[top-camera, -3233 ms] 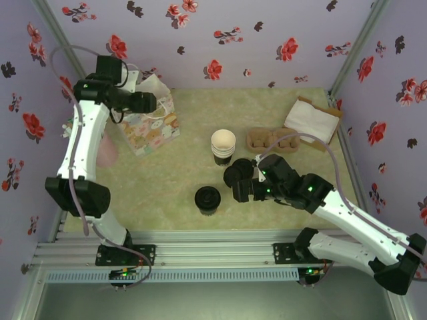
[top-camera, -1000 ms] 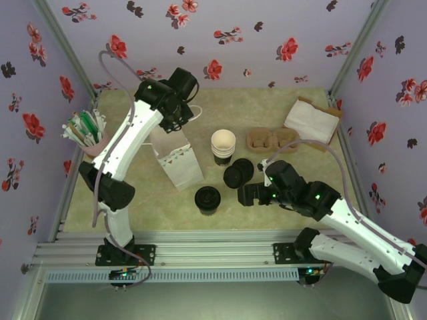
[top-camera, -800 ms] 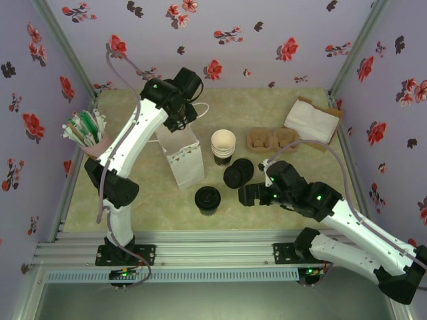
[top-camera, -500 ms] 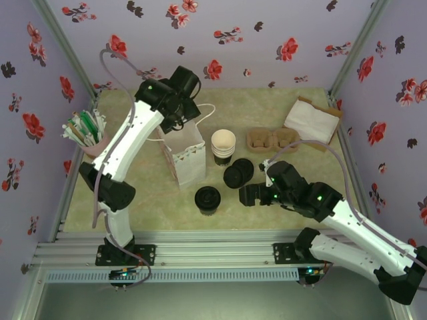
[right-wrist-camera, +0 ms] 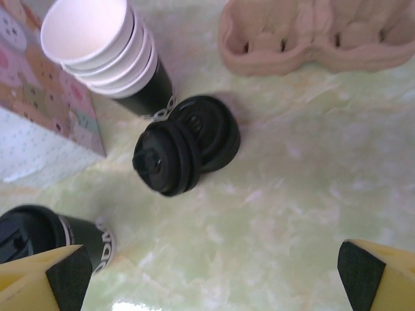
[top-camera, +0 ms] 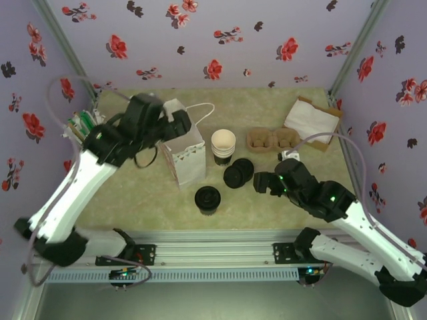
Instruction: Pack the takeout coffee
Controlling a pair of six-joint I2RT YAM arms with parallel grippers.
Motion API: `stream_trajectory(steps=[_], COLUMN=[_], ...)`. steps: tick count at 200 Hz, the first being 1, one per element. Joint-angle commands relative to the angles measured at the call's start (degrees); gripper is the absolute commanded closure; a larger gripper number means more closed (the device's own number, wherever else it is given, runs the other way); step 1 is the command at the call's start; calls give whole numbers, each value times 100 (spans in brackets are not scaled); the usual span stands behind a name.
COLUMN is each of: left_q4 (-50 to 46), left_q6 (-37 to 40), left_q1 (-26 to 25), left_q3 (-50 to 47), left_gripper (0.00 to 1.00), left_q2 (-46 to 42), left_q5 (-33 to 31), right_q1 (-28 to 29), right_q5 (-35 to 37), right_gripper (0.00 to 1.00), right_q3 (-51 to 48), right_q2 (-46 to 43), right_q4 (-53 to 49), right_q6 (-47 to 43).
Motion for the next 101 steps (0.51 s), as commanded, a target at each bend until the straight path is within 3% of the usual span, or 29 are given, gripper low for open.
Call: stream_trajectory(steps=[1, 28, 56, 101], left_q4=[1383, 1940, 2229, 2602], left_q6=[781, 777, 636, 723], left_q1=[-115, -263, -419, -743], left_q3=[-1062, -2244, -3076, -3837], left_gripper=[1, 1, 1, 1], left_q2=[-1112, -2234, -2620, -2612], left_q5=[402, 551, 829, 864], right_q1=[-81, -506, -1284, -3189], right_q5=[648, 543, 143, -1723], right_gripper=[1, 1, 1, 1], right_q3=[220, 693, 1203, 1500], right_q2=[-27, 676, 1512, 2990], right_q4=[-133, -309, -332, 487], right_q6=[42, -216, -505, -1237])
